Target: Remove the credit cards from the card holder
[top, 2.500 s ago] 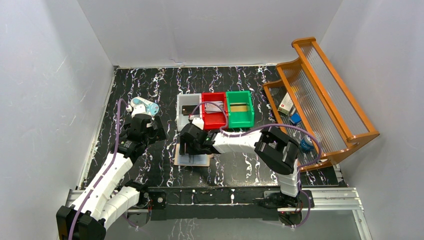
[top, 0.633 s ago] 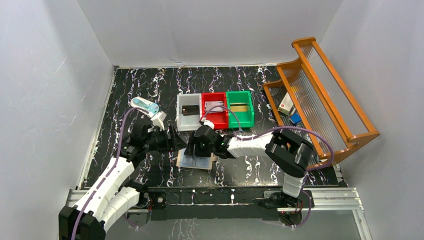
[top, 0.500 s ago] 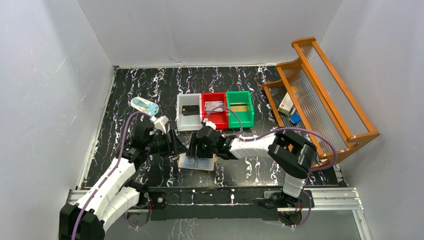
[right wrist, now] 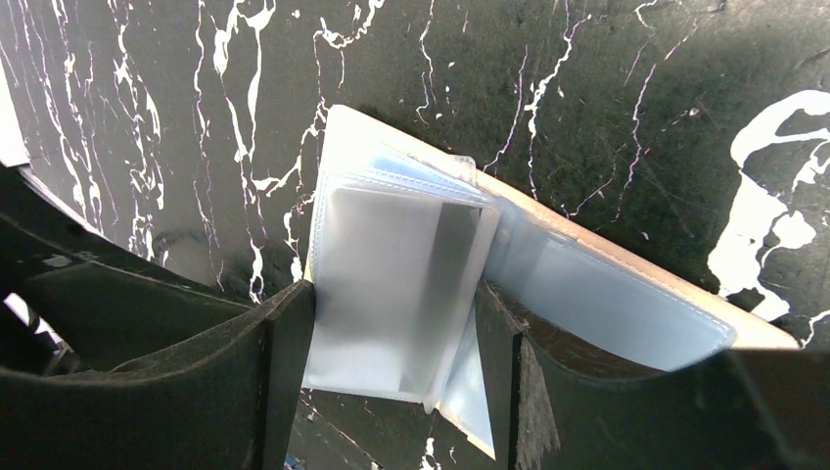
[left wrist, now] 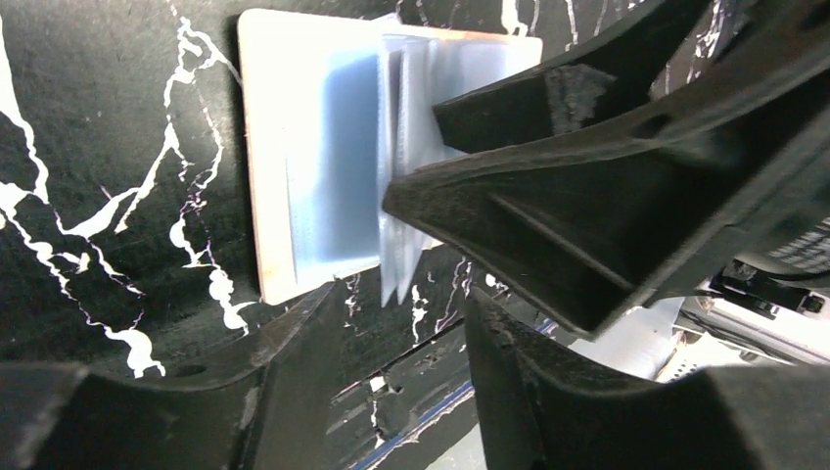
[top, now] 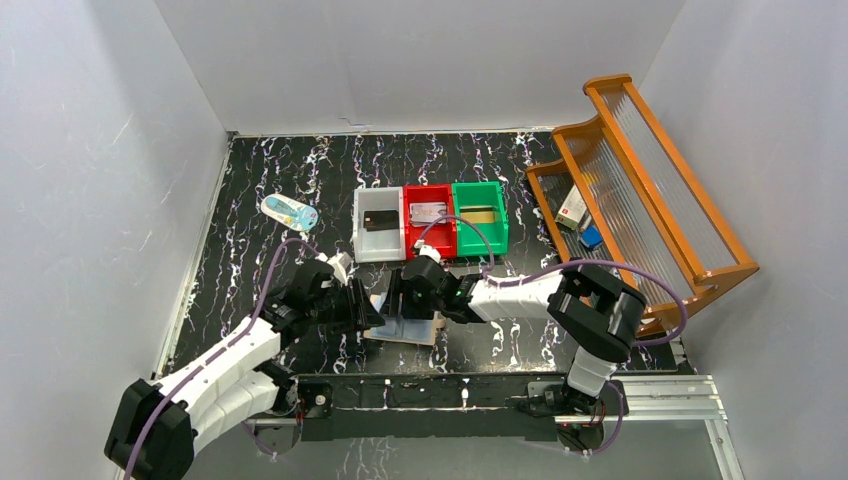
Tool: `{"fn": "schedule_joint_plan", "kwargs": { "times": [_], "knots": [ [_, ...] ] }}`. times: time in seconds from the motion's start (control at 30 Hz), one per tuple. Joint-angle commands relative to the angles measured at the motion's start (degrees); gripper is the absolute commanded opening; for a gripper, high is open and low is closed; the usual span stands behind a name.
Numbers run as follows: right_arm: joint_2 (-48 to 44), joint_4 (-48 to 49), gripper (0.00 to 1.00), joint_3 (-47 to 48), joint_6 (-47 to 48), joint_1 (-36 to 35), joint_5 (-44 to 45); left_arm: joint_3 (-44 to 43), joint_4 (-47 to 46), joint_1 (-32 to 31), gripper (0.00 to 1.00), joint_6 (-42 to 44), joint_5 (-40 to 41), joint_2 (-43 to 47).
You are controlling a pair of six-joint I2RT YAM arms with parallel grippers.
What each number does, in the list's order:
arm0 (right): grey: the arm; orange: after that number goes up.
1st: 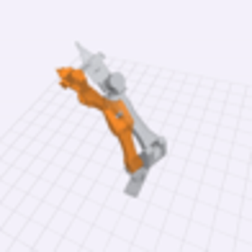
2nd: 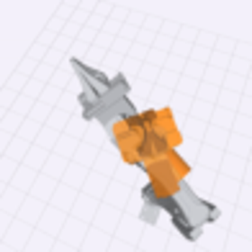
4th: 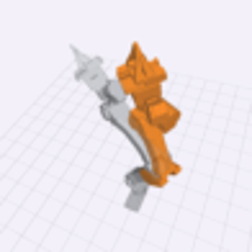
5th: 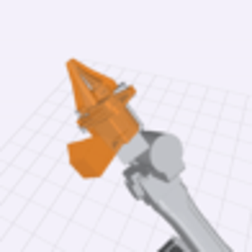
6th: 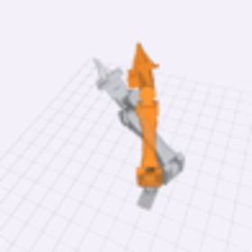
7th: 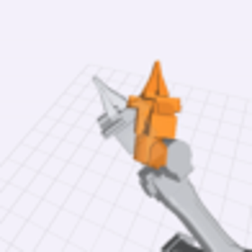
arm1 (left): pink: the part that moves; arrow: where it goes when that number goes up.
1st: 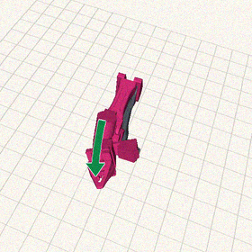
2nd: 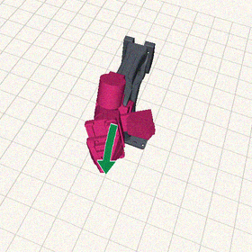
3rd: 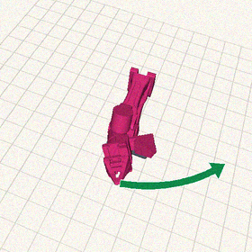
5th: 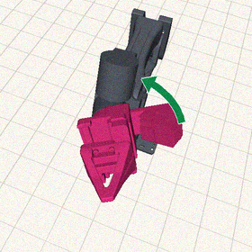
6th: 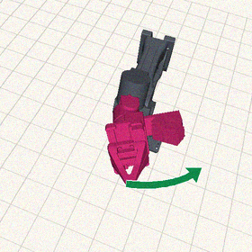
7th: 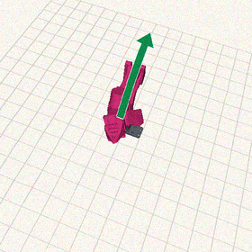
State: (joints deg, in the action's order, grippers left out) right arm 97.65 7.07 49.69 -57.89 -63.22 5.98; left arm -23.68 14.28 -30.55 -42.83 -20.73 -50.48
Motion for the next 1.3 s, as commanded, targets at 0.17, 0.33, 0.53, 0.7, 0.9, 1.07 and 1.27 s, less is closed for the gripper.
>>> {"fn": "schedule_joint_plan", "kwargs": {
  "times": [0.17,0.33,0.53,0.7,0.9,1.07,1.27],
  "knots": [
    [-0.26,-2.15,0.69,-1.69,0.67,0.56,-0.73,5.47,-8.77,-0.44,0.32,-2.49,-1.67,-0.48],
    [-0.24,-1.83,0.69,-1.96,0.67,0.71,-1.03,8.77,-17.3,-0.47,0.15,-6.44,-2.95,-1.19],
    [-0.58,-0.06,0.69,-2.77,0.4,1.36,-2.4,9.53,-17.58,-0.46,0.02,-7.09,-1.51,0.3],
    [-2.58,5.89,0.69,-7.66,-1.87,3.02,-5.02,9.76,-14.11,-0.47,0.03,-6.21,0.29,2.83],
    [-2.41,7.61,0.62,-8.79,-2.03,3.81,-6.43,10.01,-15.88,-0.47,0.23,-4.77,-2.74,1.56],
    [-1.93,8.97,0.57,-9.23,-2.33,4.15,-7.1,8.61,-14.57,-0.48,0.36,-3.76,-2.85,0.58],
    [-2.85,7.53,0.6,-9.89,-2.87,4.52,-5.87,8.21,-14.23,-0.48,0.24,-4.03,-2.63,3.0]
  ]
}}
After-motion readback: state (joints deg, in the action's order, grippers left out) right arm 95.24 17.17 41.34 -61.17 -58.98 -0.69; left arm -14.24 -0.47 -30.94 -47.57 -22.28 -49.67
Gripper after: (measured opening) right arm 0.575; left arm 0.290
